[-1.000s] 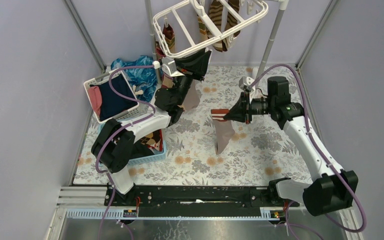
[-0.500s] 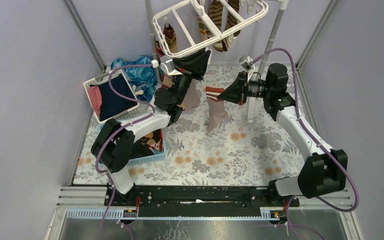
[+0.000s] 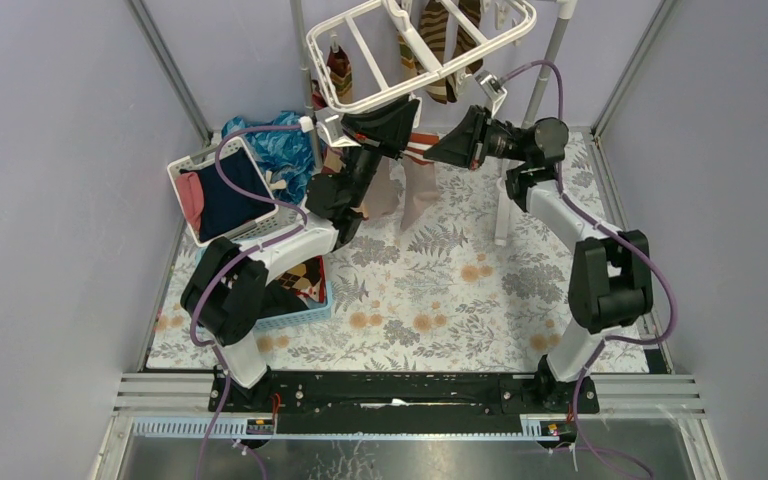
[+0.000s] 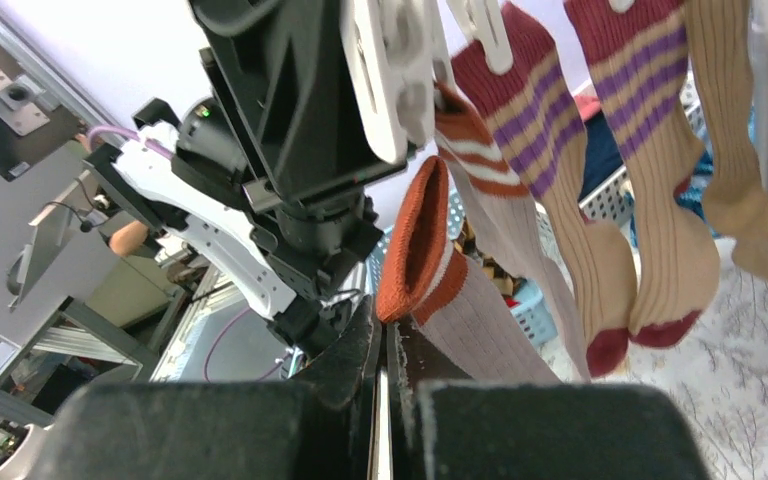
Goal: Clip the socks to the hanger
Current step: Clamp the sock onto the hanger.
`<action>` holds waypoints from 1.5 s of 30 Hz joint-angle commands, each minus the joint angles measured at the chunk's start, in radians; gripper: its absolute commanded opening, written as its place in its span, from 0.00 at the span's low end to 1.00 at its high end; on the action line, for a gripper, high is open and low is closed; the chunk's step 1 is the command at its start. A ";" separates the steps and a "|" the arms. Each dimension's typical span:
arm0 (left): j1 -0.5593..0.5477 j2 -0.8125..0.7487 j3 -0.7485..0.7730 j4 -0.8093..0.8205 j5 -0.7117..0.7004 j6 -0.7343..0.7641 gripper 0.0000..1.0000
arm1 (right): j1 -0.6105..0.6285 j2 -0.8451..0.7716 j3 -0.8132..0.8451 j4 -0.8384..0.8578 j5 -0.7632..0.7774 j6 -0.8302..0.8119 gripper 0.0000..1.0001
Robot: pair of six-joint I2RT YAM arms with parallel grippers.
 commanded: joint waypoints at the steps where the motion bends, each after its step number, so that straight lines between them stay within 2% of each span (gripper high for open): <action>1: 0.012 -0.025 0.018 0.016 0.012 -0.020 0.06 | -0.003 0.053 0.100 0.334 -0.018 0.281 0.00; 21: 0.023 -0.026 0.014 0.039 0.023 -0.077 0.06 | -0.003 0.117 0.120 0.367 0.014 0.354 0.00; 28: 0.028 -0.024 0.013 0.051 0.046 -0.116 0.06 | -0.002 0.173 0.156 0.613 -0.004 0.548 0.00; 33: 0.029 -0.014 0.018 0.059 0.053 -0.147 0.06 | 0.010 0.145 0.108 0.617 -0.008 0.493 0.00; 45: 0.036 -0.020 0.013 0.069 0.060 -0.191 0.06 | 0.040 0.136 0.164 0.617 0.035 0.503 0.00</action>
